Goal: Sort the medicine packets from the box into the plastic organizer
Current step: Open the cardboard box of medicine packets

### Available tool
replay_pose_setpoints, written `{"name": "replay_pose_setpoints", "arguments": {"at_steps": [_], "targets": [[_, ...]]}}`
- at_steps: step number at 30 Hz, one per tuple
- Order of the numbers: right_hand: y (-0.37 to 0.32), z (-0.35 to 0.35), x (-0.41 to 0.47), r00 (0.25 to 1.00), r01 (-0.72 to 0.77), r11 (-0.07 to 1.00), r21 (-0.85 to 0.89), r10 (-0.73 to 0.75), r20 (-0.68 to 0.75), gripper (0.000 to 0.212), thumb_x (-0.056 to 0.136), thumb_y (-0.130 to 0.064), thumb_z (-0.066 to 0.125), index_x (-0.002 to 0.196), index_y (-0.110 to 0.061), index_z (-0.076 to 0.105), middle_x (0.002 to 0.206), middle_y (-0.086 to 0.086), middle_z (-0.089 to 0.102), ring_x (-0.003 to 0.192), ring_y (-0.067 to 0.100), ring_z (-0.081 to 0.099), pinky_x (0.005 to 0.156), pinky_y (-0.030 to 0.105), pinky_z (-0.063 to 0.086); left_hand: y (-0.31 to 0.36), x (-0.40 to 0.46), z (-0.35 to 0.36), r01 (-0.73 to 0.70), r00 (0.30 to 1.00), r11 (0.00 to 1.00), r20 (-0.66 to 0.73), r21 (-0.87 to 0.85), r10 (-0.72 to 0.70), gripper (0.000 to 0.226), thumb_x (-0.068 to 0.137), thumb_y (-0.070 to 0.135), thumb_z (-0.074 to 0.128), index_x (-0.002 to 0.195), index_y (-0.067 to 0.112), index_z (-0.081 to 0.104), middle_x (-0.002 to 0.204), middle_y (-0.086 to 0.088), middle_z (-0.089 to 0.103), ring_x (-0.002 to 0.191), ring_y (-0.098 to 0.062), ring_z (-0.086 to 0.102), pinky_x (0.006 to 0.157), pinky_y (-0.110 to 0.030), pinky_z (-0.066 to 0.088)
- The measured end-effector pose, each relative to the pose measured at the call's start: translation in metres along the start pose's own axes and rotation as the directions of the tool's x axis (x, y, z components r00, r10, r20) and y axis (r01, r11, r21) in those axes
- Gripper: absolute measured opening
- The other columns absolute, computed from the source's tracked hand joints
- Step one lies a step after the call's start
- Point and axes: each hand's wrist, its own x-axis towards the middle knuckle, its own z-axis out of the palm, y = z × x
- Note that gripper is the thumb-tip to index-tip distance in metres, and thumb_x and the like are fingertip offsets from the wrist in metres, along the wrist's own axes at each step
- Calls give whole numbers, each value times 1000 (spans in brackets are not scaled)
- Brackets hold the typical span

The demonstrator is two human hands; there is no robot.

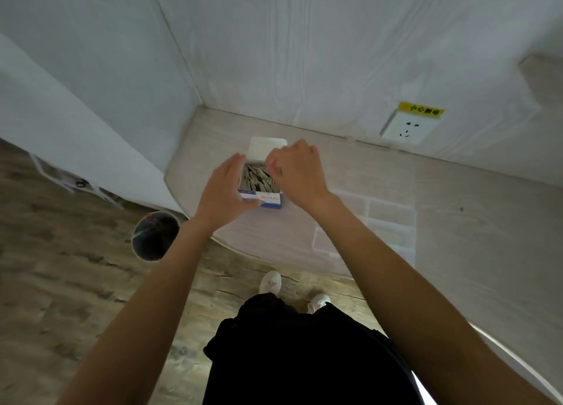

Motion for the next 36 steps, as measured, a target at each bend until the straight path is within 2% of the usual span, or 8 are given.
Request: {"name": "replay_pose_setpoints", "arguments": {"at_steps": [3,7,12,19,27,30,33,36], "targets": [[-12,23,9,991,-23,974,-225,53,125,30,94,-37,45,99,-13,63,98,5,66,105,27,48,88,35,30,0,0,10,17,998,996,-52,-82,-22,83,73,26,77,141,8,32,143,-9,38,130,-23,38,102,-27,31],[-17,38,12,997,-26,974,-224,42,65,26,95,-25,44,99,-17,68,95,2,66,98,24,50,82,31,30,4,1,7,-8,988,992,-157,-129,-12,72,69,20,79,132,11,44,129,-5,51,116,-19,50,86,-20,35],[-12,31,13,997,-64,989,-132,69,28,29,95,-23,42,102,-20,70,94,3,65,95,24,50,81,30,32,0,0,6,-51,991,993,-127,-105,37,74,69,24,79,132,11,44,129,-5,51,116,-19,50,88,-22,36],[-25,38,20,996,-39,969,-242,57,68,24,94,-19,44,94,-19,68,91,1,64,91,21,53,78,29,32,2,1,7,-62,989,991,-144,-121,44,71,66,24,81,128,12,48,124,-4,54,112,-18,53,86,-17,34],[-17,3,6,976,-165,985,46,170,-135,22,96,-23,43,100,-11,61,99,2,58,88,18,55,69,26,39,-1,0,7,-55,989,995,-143,-81,43,72,70,29,79,132,12,45,132,-4,50,120,-18,48,94,-25,38],[-16,2,1,980,-189,965,182,198,-35,29,93,-37,48,114,-17,51,110,-2,55,92,17,56,70,29,38,-2,0,8,-53,988,996,-148,-76,42,73,70,30,78,132,12,45,131,-3,50,120,-18,47,94,-24,37],[-17,15,2,984,-179,967,180,172,53,45,87,-39,59,127,-24,44,118,-2,57,100,19,57,77,33,43,-2,0,9,-58,988,995,-149,-78,45,73,70,31,78,132,11,45,131,-4,51,120,-19,48,95,-25,37],[-18,25,7,985,-174,976,130,172,26,29,93,-26,54,122,-21,52,111,2,62,96,24,61,77,34,46,-2,0,8,-58,989,996,-138,-71,48,74,71,31,77,133,11,43,132,-4,50,120,-19,47,95,-25,36]]}}
